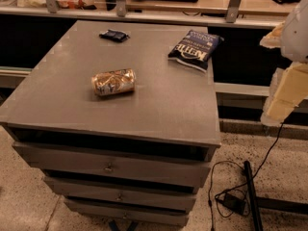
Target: Place orange can upright
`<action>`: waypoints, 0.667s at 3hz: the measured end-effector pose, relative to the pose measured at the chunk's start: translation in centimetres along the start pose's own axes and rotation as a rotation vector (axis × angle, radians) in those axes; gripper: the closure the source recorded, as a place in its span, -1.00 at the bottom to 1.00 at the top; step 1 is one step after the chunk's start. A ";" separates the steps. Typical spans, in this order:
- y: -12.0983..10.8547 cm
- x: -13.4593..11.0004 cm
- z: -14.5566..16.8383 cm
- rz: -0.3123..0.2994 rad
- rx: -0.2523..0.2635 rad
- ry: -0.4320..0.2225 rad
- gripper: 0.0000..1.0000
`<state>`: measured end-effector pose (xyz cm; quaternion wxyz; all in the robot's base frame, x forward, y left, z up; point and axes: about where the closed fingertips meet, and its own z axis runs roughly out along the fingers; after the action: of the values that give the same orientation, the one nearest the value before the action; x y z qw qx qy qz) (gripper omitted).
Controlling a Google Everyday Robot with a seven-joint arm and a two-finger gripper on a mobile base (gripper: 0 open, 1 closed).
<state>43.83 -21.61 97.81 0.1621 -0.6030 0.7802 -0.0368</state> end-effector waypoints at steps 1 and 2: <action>0.0 0.0 0.0 0.000 0.000 0.000 -1.00; -0.1 -1.8 0.3 -0.034 -0.011 0.005 -1.00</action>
Offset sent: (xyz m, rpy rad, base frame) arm 0.0061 0.0180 -0.0010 -0.0204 0.0356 0.0494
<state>44.37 -19.90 97.96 0.1563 -0.6170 0.7704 -0.0370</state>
